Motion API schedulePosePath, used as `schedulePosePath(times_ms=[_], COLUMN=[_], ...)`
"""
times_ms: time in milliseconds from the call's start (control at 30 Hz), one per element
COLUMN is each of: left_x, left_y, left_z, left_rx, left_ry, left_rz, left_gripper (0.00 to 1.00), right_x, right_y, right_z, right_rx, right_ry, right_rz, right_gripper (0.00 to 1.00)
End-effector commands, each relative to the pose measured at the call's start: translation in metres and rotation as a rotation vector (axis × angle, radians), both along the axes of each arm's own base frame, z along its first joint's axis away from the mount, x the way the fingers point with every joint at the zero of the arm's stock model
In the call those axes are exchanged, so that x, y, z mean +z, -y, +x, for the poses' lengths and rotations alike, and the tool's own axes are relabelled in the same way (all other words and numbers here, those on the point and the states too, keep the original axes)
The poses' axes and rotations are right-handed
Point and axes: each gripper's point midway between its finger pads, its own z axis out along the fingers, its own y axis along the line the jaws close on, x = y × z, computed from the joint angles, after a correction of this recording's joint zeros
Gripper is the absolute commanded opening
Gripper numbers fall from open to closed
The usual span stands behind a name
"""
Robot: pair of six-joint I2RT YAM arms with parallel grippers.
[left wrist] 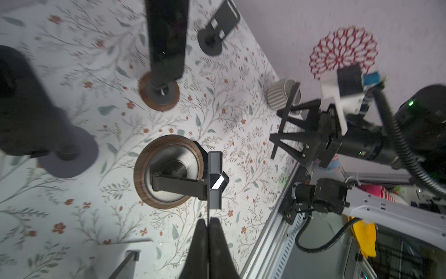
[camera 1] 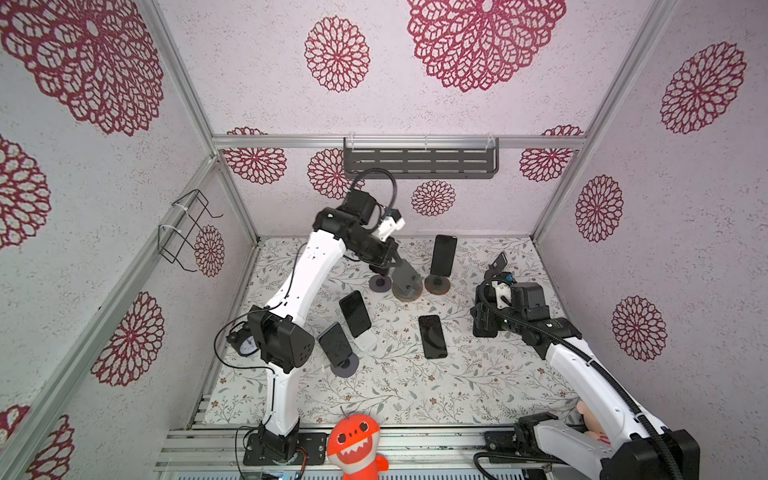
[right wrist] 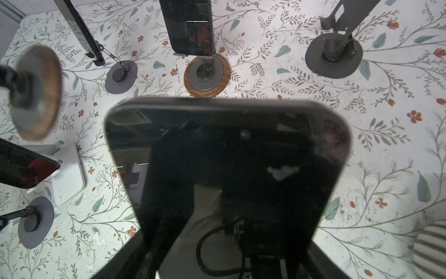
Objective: Remove the phone from the phone stand
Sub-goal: 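Carry the held black phone toward the flat phones while the left arm withdraws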
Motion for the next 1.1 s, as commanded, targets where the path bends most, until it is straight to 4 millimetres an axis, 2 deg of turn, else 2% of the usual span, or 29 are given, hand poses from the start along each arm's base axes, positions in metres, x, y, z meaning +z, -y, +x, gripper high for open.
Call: schedulePosePath(times_ms=[0, 67, 200, 300, 400, 567, 600, 633, 667, 833, 933, 1067], left_x=[0.058, 0.067, 0.071, 0.063, 0.047, -0.003, -0.006, -0.028, -0.037, -0.071, -0.088, -0.109], left_y=[-0.05, -0.08, -0.144, -0.19, -0.218, -0.233, -0.233, -0.235, -0.236, -0.24, -0.242, -0.244], left_z=[-0.005, 0.003, 0.029, 0.054, 0.078, 0.107, 0.109, 0.118, 0.122, 0.132, 0.137, 0.141], left_rx=[0.071, 0.14, 0.316, 0.469, 0.576, 0.648, 0.652, 0.659, 0.667, 0.677, 0.684, 0.693], left_ry=[0.081, 0.105, 0.131, 0.135, 0.124, 0.056, 0.055, 0.012, 0.0, -0.058, -0.088, -0.127], left_rz=[-0.086, -0.091, -0.085, -0.088, -0.13, -0.118, -0.122, -0.114, -0.109, -0.08, -0.063, -0.054], left_gripper=[0.0, 0.0, 0.0, 0.0, 0.0, 0.0, 0.0, 0.0, 0.0, 0.0, 0.0, 0.0], right_x=[0.013, 0.01, 0.003, -0.004, -0.011, -0.039, -0.044, -0.049, -0.055, -0.079, -0.087, -0.097], right_y=[-0.001, -0.003, -0.01, -0.012, -0.011, -0.006, -0.007, -0.009, -0.011, -0.025, -0.037, -0.043], right_z=[0.007, 0.008, 0.011, 0.012, 0.012, 0.011, 0.01, 0.01, 0.008, 0.006, 0.01, 0.017], right_rx=[-0.013, -0.014, -0.005, -0.013, -0.036, -0.064, -0.06, -0.051, -0.038, 0.03, 0.061, 0.078], right_ry=[0.056, 0.049, 0.023, -0.002, -0.028, -0.128, -0.151, -0.17, -0.197, -0.306, -0.331, -0.374], right_rz=[0.028, 0.044, 0.086, 0.095, 0.106, 0.024, 0.008, -0.009, -0.029, -0.123, -0.133, -0.144], right_gripper=[0.5, 0.5, 0.51, 0.51, 0.51, 0.47, 0.46, 0.46, 0.46, 0.46, 0.46, 0.46])
